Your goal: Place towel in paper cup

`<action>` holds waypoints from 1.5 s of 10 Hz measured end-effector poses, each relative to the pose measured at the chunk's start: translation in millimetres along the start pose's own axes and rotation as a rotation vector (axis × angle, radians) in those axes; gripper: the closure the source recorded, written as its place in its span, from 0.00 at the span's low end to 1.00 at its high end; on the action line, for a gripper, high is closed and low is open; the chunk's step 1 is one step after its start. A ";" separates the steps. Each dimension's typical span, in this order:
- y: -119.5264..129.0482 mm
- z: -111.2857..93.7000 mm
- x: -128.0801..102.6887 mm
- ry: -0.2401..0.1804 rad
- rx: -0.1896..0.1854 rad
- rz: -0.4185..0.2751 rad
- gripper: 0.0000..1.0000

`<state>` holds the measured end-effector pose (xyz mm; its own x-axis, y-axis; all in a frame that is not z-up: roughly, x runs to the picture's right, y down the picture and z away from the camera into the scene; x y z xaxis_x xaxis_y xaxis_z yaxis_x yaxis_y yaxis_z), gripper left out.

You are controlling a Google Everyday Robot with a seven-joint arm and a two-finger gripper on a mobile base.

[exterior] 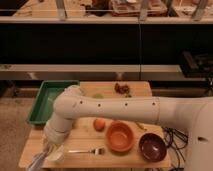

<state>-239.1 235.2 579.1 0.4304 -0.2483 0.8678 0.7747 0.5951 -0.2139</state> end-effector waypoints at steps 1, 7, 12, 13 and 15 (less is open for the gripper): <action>0.3 4.2 2.5 0.025 -0.005 0.007 1.00; -2.1 40.9 31.7 0.115 -0.034 0.077 1.00; 1.2 61.9 51.0 0.139 -0.071 0.121 1.00; 2.2 61.4 52.4 0.141 -0.071 0.124 1.00; 5.0 57.0 54.7 0.148 -0.067 0.129 1.00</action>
<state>-238.1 268.2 651.1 0.5872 -0.2859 0.7573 0.7359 0.5783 -0.3522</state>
